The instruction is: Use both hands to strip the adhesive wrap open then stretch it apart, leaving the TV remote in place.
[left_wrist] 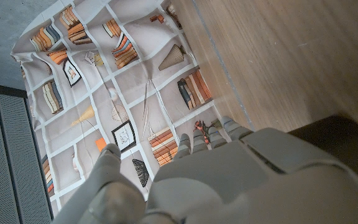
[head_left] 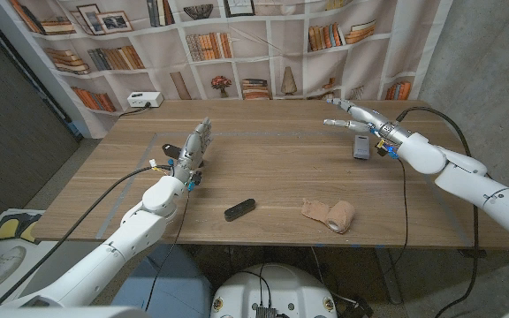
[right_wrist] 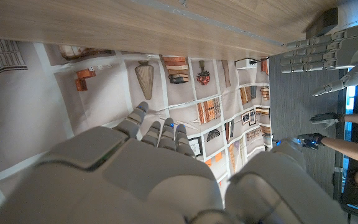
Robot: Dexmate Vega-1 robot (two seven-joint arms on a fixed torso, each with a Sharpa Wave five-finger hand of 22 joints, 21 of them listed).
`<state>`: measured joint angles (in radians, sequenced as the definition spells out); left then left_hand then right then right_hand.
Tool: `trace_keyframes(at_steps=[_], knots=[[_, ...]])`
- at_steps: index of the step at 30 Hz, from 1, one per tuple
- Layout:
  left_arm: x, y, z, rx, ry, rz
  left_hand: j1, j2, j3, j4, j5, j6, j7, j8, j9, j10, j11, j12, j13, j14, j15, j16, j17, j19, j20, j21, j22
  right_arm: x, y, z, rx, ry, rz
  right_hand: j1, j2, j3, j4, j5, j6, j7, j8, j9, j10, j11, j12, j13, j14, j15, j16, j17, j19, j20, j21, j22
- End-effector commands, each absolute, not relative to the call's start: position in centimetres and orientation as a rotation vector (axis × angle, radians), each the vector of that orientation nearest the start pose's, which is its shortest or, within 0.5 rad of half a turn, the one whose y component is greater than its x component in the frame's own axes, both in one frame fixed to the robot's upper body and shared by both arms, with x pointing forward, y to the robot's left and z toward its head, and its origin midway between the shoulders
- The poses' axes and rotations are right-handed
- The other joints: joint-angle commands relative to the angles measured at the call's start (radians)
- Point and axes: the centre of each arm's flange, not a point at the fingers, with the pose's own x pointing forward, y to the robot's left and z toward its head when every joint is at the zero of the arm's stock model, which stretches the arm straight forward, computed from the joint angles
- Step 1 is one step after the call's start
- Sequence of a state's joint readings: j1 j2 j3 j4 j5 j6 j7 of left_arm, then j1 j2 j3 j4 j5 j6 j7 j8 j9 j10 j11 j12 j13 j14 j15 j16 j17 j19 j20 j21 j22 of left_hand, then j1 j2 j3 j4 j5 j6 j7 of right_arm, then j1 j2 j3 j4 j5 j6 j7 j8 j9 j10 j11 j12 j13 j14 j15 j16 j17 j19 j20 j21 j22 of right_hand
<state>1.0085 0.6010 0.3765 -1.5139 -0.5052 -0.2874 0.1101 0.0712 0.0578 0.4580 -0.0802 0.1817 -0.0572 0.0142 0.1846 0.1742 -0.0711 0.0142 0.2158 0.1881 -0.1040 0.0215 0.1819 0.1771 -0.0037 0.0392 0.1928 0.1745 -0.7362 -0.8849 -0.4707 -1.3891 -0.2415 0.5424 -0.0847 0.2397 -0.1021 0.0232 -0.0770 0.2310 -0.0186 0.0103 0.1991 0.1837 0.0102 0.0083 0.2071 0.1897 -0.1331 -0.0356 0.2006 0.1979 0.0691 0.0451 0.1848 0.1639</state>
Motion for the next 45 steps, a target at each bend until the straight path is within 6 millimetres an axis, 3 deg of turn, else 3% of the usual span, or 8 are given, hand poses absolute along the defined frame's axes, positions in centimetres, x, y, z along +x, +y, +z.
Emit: trace_keyframes(at_steps=[1,11,24,28,45], knots=[[60.5,28.3,-6.3,0.109,-0.608,-0.154,-0.002,0.003,0.001,-0.002,0.003,-0.002,-0.002,0.002,0.003,0.001,0.002,-0.001,0.006,-0.009,0.003,0.0,0.003,-0.006,-0.001,0.0,0.001,59.8,-31.7,4.0,-1.247,-0.956,0.174,-0.019,-0.005,-0.014,0.0,0.008,-0.017,-0.008,-0.01,0.004,0.0,-0.013,-0.001,0.005,0.014,-0.029,0.01,0.003,0.023,0.006,0.009,0.002],[60.0,28.8,-6.6,0.106,-0.606,-0.146,-0.003,0.003,0.001,-0.002,0.003,-0.003,-0.002,0.001,0.003,0.001,0.002,-0.001,0.006,-0.01,0.004,0.001,0.003,-0.006,-0.001,0.0,0.001,59.1,-31.9,3.5,-1.266,-0.976,0.177,-0.034,-0.016,-0.028,0.004,0.017,-0.019,-0.012,-0.009,0.004,0.001,-0.021,-0.001,0.005,0.042,-0.02,0.017,0.002,0.052,0.018,0.015,0.002],[59.5,29.1,-7.2,0.102,-0.6,-0.135,-0.005,0.003,0.0,-0.003,0.003,-0.003,-0.002,0.001,0.003,0.002,0.002,-0.002,0.006,-0.009,0.003,0.002,0.003,-0.006,-0.001,0.001,0.001,57.9,-31.9,2.9,-1.295,-1.025,0.176,-0.041,-0.019,-0.037,0.006,0.028,-0.008,-0.022,-0.004,0.004,0.017,-0.031,0.005,0.006,0.061,-0.032,0.019,0.0,0.081,0.008,0.018,0.003],[59.3,29.1,-7.4,0.104,-0.6,-0.133,-0.005,0.003,0.0,-0.003,0.003,-0.003,-0.003,0.001,0.003,0.001,0.004,-0.002,0.006,-0.01,0.003,0.002,0.003,-0.006,0.0,0.001,0.001,57.6,-31.7,2.9,-1.326,-1.045,0.174,-0.04,-0.018,-0.04,0.006,0.035,-0.002,-0.025,-0.002,0.005,0.04,-0.025,0.014,0.007,0.085,-0.031,0.024,0.0,0.105,0.012,0.021,0.003],[58.9,28.5,-7.8,0.105,-0.594,-0.14,-0.007,0.004,-0.001,-0.003,0.003,-0.002,-0.001,0.001,0.003,0.002,0.003,-0.002,0.006,-0.01,0.003,0.002,0.003,-0.006,-0.001,0.001,0.002,56.9,-32.6,1.4,-1.29,-1.017,0.167,-0.036,-0.017,-0.045,0.004,0.047,0.014,-0.021,0.003,0.005,0.054,-0.016,0.018,0.009,0.099,-0.027,0.023,-0.001,0.118,0.023,0.017,0.003]])
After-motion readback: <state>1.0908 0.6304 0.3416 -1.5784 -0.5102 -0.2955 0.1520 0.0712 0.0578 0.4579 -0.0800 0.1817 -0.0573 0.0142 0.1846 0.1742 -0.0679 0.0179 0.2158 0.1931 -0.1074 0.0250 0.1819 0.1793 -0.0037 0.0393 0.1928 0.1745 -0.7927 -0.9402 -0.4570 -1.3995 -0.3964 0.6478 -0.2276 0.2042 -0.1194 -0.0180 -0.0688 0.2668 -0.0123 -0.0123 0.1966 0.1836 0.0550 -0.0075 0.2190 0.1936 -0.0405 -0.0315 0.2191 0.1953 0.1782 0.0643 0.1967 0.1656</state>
